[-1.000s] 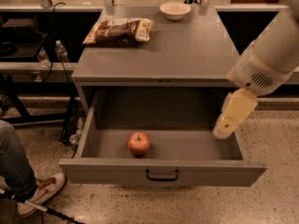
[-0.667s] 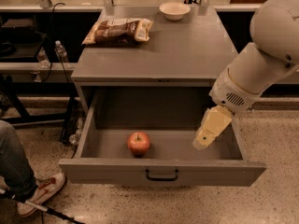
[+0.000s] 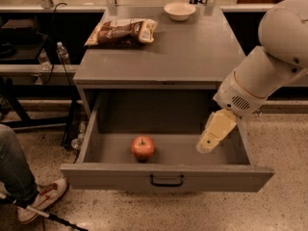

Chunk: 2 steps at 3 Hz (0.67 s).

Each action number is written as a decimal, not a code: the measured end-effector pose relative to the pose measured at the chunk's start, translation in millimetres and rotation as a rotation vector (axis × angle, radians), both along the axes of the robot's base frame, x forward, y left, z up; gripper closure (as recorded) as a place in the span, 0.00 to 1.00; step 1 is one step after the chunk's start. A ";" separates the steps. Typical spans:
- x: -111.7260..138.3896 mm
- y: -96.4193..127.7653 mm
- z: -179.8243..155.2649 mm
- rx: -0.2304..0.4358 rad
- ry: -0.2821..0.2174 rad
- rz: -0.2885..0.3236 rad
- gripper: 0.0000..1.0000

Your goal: Pick apple from top drawer and place on counter

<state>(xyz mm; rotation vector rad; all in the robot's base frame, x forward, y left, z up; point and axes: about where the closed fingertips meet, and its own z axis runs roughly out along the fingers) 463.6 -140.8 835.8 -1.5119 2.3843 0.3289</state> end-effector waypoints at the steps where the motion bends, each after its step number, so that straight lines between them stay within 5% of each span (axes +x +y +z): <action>1: 25.1 25.9 -27.8 0.123 0.038 -0.005 0.00; 2: 52.0 48.3 -60.2 0.263 0.061 -0.025 0.00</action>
Offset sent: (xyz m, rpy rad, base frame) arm 0.0912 0.0724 -0.0962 0.4467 0.0790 -0.0602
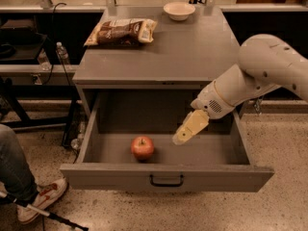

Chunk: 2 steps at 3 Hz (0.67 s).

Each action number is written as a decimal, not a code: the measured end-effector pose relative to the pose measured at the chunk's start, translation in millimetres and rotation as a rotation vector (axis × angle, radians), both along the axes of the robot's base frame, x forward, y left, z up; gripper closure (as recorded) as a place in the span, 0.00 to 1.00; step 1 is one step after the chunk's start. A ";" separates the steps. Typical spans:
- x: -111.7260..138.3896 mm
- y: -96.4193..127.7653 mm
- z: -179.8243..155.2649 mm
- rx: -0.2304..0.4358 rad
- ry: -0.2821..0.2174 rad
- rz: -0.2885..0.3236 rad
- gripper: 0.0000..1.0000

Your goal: Pick apple from top drawer and place on counter

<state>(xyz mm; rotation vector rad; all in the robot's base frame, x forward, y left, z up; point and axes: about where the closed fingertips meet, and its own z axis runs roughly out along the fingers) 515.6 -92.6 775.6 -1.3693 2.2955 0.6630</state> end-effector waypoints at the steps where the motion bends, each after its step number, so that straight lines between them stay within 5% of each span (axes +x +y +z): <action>1: 32.7 21.0 -26.0 0.080 -0.089 -0.057 0.00; 2: 32.9 21.9 -27.4 0.086 -0.089 -0.052 0.00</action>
Offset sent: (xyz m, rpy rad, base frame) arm 0.0156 0.0160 -0.0241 0.0609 -0.0371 -0.0212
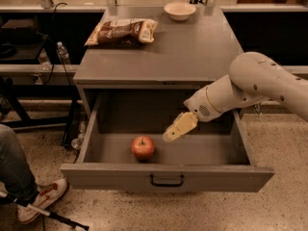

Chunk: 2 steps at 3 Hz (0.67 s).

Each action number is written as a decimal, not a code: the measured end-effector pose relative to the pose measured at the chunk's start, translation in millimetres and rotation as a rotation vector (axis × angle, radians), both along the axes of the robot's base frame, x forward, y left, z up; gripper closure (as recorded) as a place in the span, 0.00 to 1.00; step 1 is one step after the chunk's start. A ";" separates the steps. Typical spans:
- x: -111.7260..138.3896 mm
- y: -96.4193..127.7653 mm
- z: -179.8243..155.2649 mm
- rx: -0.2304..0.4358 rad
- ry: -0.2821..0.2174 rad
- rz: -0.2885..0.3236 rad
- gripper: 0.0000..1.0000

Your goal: Pick apple from top drawer and place on counter

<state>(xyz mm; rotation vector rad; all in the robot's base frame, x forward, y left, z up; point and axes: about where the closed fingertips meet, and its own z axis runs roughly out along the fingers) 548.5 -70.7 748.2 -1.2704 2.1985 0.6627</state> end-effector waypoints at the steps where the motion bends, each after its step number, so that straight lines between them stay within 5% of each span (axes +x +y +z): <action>1: 2.1 7.2 -13.6 0.056 -0.006 0.049 0.00; 2: 7.4 23.8 -29.4 0.118 -0.049 0.109 0.00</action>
Offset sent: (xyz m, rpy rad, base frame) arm 0.0166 0.0427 -0.0457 0.1947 -0.1249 0.1817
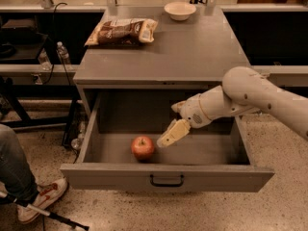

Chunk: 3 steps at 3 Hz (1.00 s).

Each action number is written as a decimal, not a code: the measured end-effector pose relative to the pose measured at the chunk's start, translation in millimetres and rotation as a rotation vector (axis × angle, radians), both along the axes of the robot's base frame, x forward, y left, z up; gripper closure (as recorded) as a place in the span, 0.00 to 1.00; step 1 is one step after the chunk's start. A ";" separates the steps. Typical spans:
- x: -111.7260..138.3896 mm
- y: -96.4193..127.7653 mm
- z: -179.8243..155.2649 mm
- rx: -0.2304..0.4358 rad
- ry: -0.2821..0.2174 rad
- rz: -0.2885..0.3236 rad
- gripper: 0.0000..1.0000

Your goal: Pick apple from top drawer and place on counter

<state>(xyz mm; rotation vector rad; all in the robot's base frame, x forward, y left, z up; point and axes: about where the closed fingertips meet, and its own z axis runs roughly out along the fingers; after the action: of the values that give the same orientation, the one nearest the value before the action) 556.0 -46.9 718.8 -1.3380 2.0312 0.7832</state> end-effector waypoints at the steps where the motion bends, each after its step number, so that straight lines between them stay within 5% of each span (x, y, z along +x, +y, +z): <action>1: 1.9 11.0 -12.8 0.057 -0.057 0.028 0.00; 3: 2.0 29.1 -39.8 0.107 -0.137 0.004 0.00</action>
Offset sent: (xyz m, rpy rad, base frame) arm 0.0046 0.0277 -0.0381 0.1249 -0.1657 0.0121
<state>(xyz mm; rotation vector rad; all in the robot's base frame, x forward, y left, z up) 558.0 -17.9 679.0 -1.3001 1.8553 0.7695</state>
